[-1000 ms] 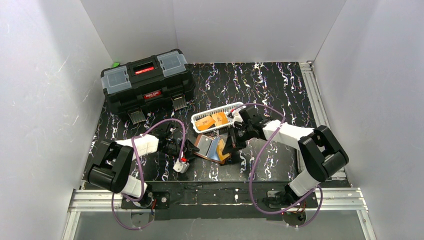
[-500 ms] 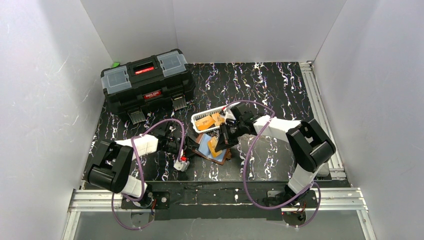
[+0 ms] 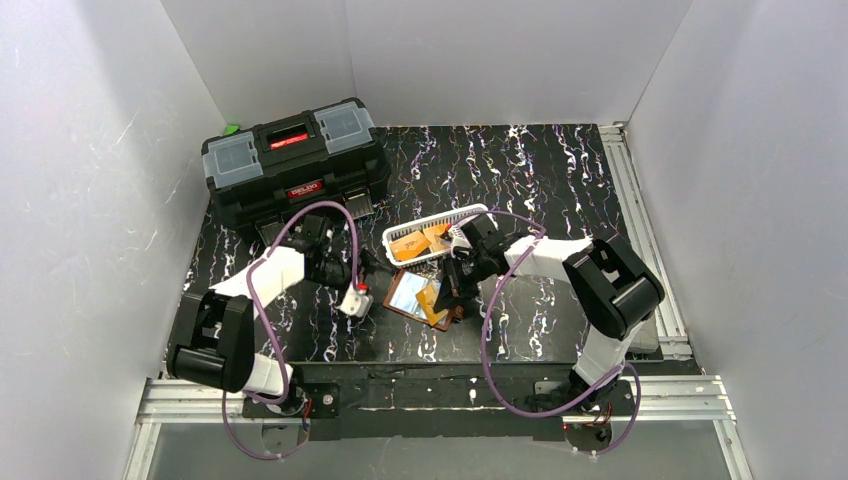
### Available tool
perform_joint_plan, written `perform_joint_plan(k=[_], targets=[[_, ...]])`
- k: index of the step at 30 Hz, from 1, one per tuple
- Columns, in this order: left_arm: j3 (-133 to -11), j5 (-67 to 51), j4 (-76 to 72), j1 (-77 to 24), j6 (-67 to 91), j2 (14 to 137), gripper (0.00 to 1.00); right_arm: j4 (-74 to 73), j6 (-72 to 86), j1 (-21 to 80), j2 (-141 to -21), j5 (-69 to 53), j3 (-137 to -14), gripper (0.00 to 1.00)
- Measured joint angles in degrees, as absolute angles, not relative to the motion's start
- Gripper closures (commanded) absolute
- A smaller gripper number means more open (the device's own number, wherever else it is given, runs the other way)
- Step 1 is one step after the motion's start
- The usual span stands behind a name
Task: Put the credit cards into the card holder
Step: Turn over the card slot in the card holder, then pick up the card holder from the center of the board.
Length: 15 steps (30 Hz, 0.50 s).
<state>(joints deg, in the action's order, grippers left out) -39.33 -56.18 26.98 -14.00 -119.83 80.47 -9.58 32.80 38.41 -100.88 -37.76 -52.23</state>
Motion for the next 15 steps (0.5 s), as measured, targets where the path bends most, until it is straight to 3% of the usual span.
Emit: perform_joint_plan(k=[3, 8, 15], targets=[[-45.82, -55.81, 34.81, -14.13, -113.82, 80.47, 0.38, -8.56, 32.67, 38.44, -100.88, -37.76, -51.24, 0.99], [-50.22, -55.13, 40.49, -15.99, -89.06, 81.17, 0.42, -5.82, 32.80, 38.44, -100.27, -38.59, -47.79, 0.99], [-50.70, -49.93, 33.91, -21.76, -48.90, 85.80, 0.42, -3.64, 32.84, 38.68, -97.51, -39.03, -43.64, 0.99]])
